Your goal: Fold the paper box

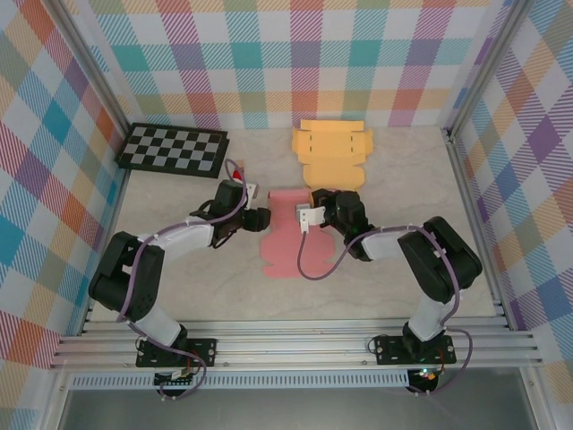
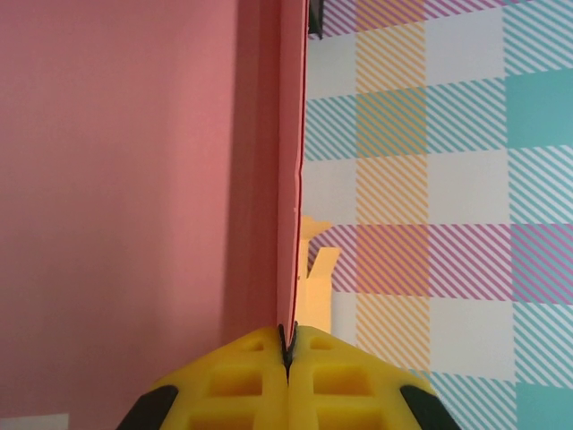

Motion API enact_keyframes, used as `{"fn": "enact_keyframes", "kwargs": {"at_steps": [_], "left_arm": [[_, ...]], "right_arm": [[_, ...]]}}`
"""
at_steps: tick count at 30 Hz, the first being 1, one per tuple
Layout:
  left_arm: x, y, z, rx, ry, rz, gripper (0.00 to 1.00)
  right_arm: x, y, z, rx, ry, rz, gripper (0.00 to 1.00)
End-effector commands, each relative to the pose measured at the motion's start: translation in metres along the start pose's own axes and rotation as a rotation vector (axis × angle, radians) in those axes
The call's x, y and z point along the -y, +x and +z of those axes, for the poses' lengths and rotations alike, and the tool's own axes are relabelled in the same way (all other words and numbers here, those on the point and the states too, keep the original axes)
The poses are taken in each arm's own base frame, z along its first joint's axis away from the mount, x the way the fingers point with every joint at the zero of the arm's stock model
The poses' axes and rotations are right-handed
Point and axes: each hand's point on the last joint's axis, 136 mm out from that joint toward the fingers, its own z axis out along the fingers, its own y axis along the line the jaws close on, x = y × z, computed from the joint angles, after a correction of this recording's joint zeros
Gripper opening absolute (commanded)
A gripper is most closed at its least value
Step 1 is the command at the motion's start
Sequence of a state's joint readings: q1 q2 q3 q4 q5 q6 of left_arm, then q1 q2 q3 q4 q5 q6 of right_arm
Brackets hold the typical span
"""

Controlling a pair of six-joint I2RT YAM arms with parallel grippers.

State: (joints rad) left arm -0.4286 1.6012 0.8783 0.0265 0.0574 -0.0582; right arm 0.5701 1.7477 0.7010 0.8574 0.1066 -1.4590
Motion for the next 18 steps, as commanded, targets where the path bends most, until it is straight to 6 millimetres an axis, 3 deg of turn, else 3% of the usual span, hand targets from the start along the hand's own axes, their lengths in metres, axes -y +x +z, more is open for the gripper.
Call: {"fn": "enact_keyframes", "kwargs": {"at_steps": [1, 5, 7, 12, 15, 18], "left_arm": [[-0.011, 0.004, -0.011, 0.024, -0.034, -0.003, 0.72], [-0.006, 0.014, -0.014, 0.035, 0.006, -0.015, 0.72], [-0.002, 0.020, -0.015, 0.036, 0.032, -0.022, 0.72], [0.011, 0.024, -0.031, 0.081, 0.120, -0.067, 0.72], [0.009, 0.022, -0.041, 0.101, 0.110, -0.116, 0.72], [-0.001, 0.015, -0.048, 0.096, 0.041, -0.170, 0.72]], "right_arm": [[0.002, -0.009, -0.009, 0.012, 0.054, -0.060, 0.00], [-0.028, -0.016, -0.022, 0.020, -0.019, -0.139, 0.00], [-0.034, -0.019, -0.026, 0.022, -0.032, -0.151, 0.00], [-0.024, -0.023, -0.028, 0.023, -0.011, -0.139, 0.00], [-0.017, -0.024, -0.028, 0.026, 0.006, -0.134, 0.00], [0.003, -0.026, -0.024, 0.029, 0.057, -0.104, 0.00]]}}
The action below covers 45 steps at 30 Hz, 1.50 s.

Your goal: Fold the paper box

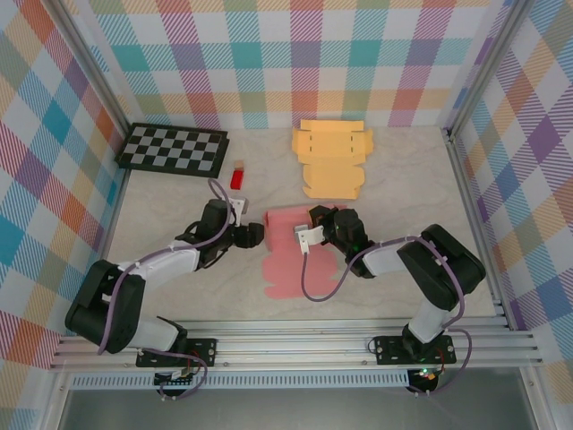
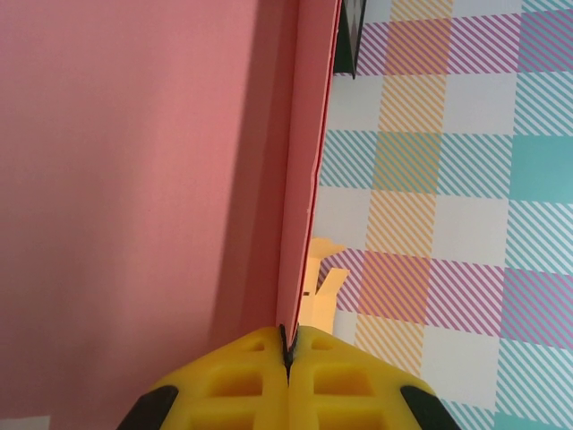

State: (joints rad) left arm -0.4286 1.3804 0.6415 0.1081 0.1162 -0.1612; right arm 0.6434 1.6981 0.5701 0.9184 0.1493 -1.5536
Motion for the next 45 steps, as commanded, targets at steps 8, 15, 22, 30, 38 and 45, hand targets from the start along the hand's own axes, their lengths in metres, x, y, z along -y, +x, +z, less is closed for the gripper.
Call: {"fn": "enact_keyframes", "kwargs": {"at_steps": [8, 15, 22, 30, 38, 45], "left_arm": [[0.012, -0.029, -0.017, 0.124, 0.061, 0.038, 0.75], [0.015, -0.034, -0.011, 0.117, 0.081, 0.083, 0.76], [0.013, -0.040, -0.014, 0.136, 0.088, 0.078, 0.77], [0.004, -0.044, -0.006, 0.109, 0.029, 0.044, 0.78], [0.013, -0.044, 0.029, 0.031, -0.010, 0.133, 0.43], [0.015, -0.058, 0.039, 0.091, -0.187, 0.320, 0.00]], "right_arm": [[0.085, 0.008, 0.012, 0.008, 0.198, 0.063, 0.00], [0.085, 0.005, 0.011, 0.044, 0.189, 0.048, 0.00], [0.059, 0.006, 0.010, 0.035, 0.138, 0.015, 0.00], [0.042, 0.003, 0.013, 0.053, 0.077, 0.030, 0.00], [0.026, -0.002, 0.012, 0.083, 0.018, 0.093, 0.00], [0.037, -0.006, 0.013, 0.096, -0.021, 0.157, 0.25]]}}
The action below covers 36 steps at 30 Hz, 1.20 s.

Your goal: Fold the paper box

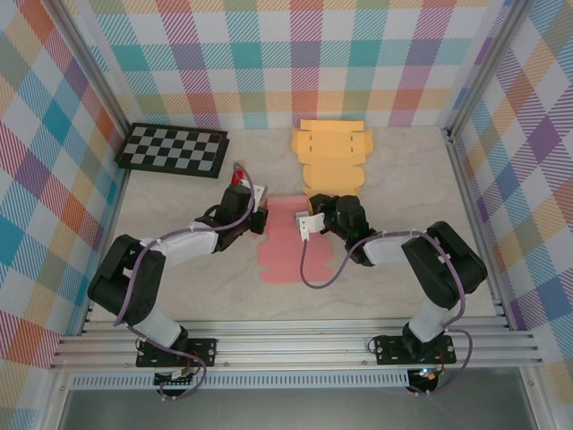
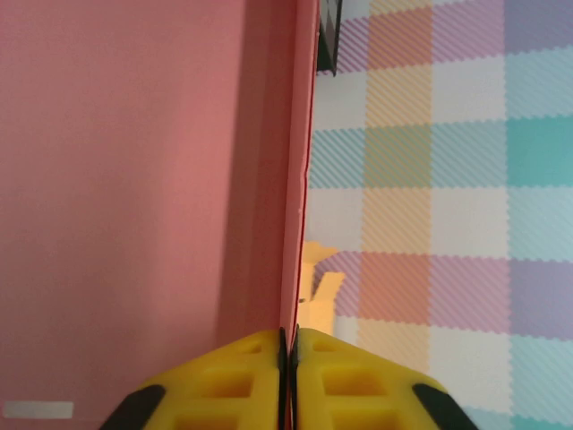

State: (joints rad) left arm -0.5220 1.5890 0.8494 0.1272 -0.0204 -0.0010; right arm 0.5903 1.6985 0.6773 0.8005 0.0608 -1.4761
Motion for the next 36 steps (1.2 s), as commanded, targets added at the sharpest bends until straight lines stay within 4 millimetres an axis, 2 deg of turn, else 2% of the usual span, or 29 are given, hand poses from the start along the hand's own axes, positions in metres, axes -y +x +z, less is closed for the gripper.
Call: {"fn": "enact_keyframes", "kwargs": {"at_steps": [1, 3, 4, 5, 11, 16, 19, 21, 23, 24, 25, 26, 27, 30, 32, 36], "left_arm": [[-0.016, -0.023, 0.000, 0.068, -0.148, 0.111, 0.00], [-0.017, -0.033, -0.002, 0.121, -0.161, 0.157, 0.00], [-0.016, -0.037, -0.003, 0.140, -0.162, 0.178, 0.00], [-0.015, -0.041, -0.003, 0.159, -0.158, 0.201, 0.00], [-0.013, -0.053, -0.007, 0.227, -0.160, 0.252, 0.00], [-0.016, -0.053, -0.017, 0.301, -0.183, 0.213, 0.00], [-0.024, -0.055, -0.027, 0.361, -0.240, 0.176, 0.00], [-0.027, -0.057, -0.033, 0.396, -0.262, 0.147, 0.00], [-0.026, -0.057, -0.036, 0.417, -0.273, 0.126, 0.00], [-0.025, -0.057, -0.037, 0.427, -0.276, 0.122, 0.00], [-0.023, -0.057, -0.037, 0.431, -0.274, 0.122, 0.00], [-0.021, -0.056, -0.037, 0.431, -0.277, 0.121, 0.00], [-0.020, -0.054, -0.036, 0.429, -0.277, 0.123, 0.00], [-0.015, -0.050, -0.035, 0.429, -0.270, 0.134, 0.00], [-0.013, -0.047, -0.035, 0.427, -0.271, 0.140, 0.00], [-0.008, -0.044, -0.035, 0.425, -0.262, 0.147, 0.00]], "right_arm": [[0.024, -0.019, -0.005, 0.072, -0.013, 0.107, 0.31], [0.046, -0.028, -0.021, 0.092, -0.080, 0.278, 0.46], [0.057, -0.031, -0.029, 0.102, -0.103, 0.350, 0.67], [0.068, -0.035, -0.038, 0.113, -0.117, 0.416, 1.00], [0.118, -0.048, -0.094, 0.135, -0.112, 0.586, 1.00], [0.170, -0.054, -0.139, 0.081, -0.159, 0.928, 1.00], [0.189, -0.041, -0.154, -0.064, -0.191, 1.179, 1.00], [0.196, -0.032, -0.151, -0.159, -0.186, 1.359, 1.00], [0.191, -0.016, -0.147, -0.281, -0.122, 1.602, 1.00], [0.183, -0.007, -0.146, -0.348, -0.078, 1.757, 0.96], [0.173, -0.004, -0.145, -0.382, -0.054, 1.897, 0.84], [0.160, -0.004, -0.143, -0.409, -0.038, 2.072, 0.72], [0.143, -0.008, -0.137, -0.412, -0.046, 2.236, 0.67], [0.102, -0.017, -0.113, -0.390, -0.072, 2.624, 0.65], [0.077, -0.021, -0.099, -0.426, -0.077, 2.781, 0.64], [0.061, -0.029, -0.079, -0.396, -0.075, 2.905, 0.62]]}}
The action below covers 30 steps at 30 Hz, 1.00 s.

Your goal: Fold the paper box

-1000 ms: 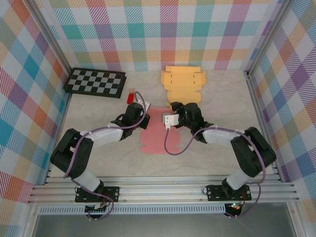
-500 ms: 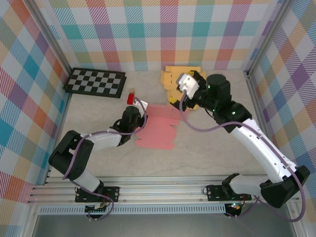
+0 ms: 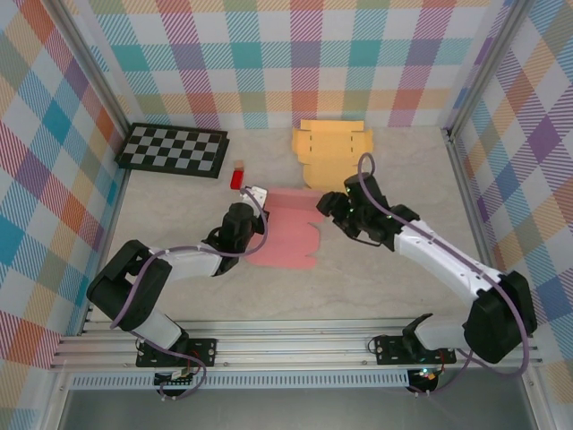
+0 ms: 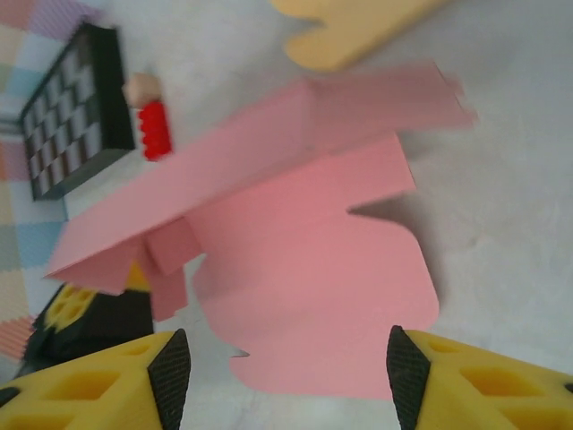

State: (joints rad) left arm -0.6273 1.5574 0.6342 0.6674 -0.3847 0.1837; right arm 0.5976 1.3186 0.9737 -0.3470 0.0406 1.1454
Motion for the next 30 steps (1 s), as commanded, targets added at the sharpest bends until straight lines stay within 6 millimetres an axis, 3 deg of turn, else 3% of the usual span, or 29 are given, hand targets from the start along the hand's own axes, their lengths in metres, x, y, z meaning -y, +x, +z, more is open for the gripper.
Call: {"fn": "enact_keyframes", "kwargs": {"at_steps": [1, 6, 16, 21, 30], "left_arm": [[0.002, -0.012, -0.007, 0.050, -0.009, -0.019, 0.00], [0.010, -0.008, -0.007, 0.042, -0.007, -0.030, 0.00], [0.019, -0.002, -0.006, 0.030, 0.008, -0.034, 0.00], [0.020, 0.001, -0.007, 0.027, 0.013, -0.031, 0.00], [0.021, 0.004, -0.009, 0.021, 0.020, -0.028, 0.00]], "right_arm": [[-0.051, -0.007, -0.002, 0.017, -0.208, 0.297, 0.62], [-0.054, -0.007, 0.015, 0.048, -0.256, 0.398, 0.55], [-0.065, -0.019, 0.051, 0.092, -0.302, 0.438, 0.45], [-0.067, -0.026, 0.054, 0.126, -0.327, 0.438, 0.38], [-0.052, -0.031, 0.056, 0.174, -0.314, 0.484, 0.29]]}}
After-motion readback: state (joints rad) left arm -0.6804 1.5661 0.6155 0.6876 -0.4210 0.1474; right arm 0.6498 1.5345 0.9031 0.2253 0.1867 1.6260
